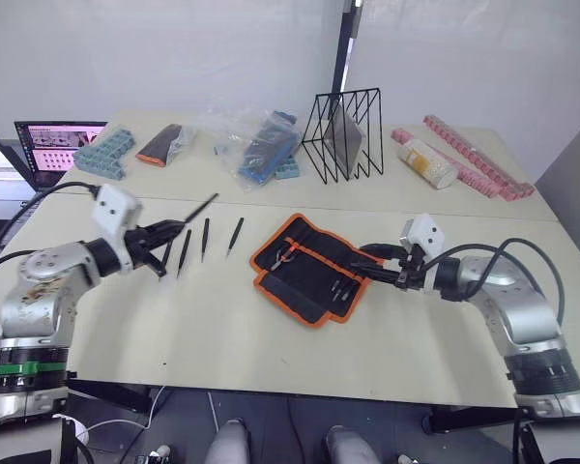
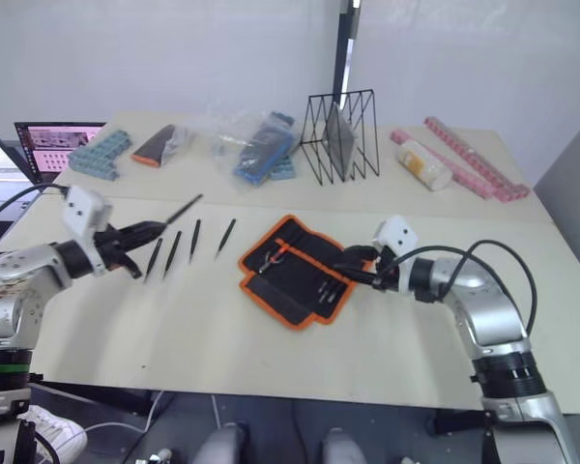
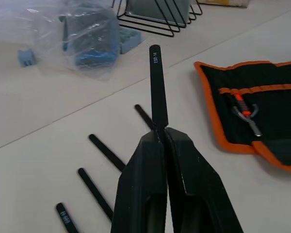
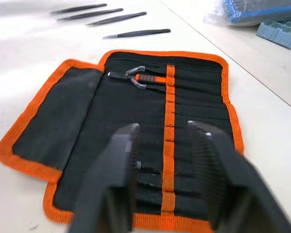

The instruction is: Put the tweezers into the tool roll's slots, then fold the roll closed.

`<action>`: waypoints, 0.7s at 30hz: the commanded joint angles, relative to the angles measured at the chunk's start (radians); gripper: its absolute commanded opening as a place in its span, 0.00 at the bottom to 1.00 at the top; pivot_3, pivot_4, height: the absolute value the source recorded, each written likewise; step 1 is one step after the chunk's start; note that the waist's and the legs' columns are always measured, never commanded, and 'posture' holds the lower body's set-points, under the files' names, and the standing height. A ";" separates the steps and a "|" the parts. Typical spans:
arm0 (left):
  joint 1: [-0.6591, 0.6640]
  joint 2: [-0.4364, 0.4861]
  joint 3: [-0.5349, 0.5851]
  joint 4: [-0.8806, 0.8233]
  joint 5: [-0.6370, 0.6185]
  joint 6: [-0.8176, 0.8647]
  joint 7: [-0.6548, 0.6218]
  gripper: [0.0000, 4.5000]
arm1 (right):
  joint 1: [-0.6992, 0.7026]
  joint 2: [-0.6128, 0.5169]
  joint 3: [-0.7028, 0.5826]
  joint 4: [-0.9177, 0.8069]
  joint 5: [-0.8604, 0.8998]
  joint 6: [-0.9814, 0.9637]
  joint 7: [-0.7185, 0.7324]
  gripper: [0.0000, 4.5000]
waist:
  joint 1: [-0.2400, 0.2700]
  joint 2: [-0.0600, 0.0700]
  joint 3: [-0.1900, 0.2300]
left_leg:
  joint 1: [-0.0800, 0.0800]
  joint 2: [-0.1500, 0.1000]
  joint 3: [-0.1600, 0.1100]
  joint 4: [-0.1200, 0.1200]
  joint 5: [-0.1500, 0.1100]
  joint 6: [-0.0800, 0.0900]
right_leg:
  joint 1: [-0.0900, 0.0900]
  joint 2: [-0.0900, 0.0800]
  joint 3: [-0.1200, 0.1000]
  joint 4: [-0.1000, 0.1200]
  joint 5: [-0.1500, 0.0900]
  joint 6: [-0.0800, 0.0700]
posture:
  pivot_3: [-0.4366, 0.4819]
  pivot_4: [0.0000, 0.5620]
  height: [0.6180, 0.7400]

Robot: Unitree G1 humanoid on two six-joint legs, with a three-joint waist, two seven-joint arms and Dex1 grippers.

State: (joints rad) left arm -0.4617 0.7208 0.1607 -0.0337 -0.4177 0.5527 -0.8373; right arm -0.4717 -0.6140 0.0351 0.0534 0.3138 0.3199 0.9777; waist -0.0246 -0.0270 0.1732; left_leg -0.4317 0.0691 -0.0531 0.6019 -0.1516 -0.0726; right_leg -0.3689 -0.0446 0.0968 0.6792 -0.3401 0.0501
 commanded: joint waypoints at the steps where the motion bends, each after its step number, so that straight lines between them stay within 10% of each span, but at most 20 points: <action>1: -0.049 -0.030 -0.049 -0.108 -0.027 0.167 0.085 0.00 | -0.021 0.022 0.010 0.034 -0.029 -0.063 -0.008 0.06 | 0.002 0.000 0.000 | 0.000 0.000 0.000 0.001 0.000 0.000 | 0.000 0.000 0.000 0.000 0.000 0.000 | 0.48 0.27 0.96; 21: -0.219 -0.285 -0.228 -0.153 -0.080 0.601 0.287 0.00 | 0.016 0.126 0.061 0.370 -0.171 -0.289 -0.062 0.00 | 0.003 0.000 0.000 | 0.002 0.000 -0.001 0.005 -0.001 0.001 | 0.004 0.000 0.000 0.001 0.000 0.000 | 0.48 0.27 0.96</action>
State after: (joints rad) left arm -0.6629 0.4376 -0.0639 -0.1780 -0.5078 1.1429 -0.5612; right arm -0.4842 -0.4889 0.0964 0.3858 0.1624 0.0283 0.9247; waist -0.0211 -0.0271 0.1732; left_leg -0.4295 0.0687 -0.0545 0.6068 -0.1524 -0.0713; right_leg -0.3645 -0.0442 0.0966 0.6803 -0.3401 0.0501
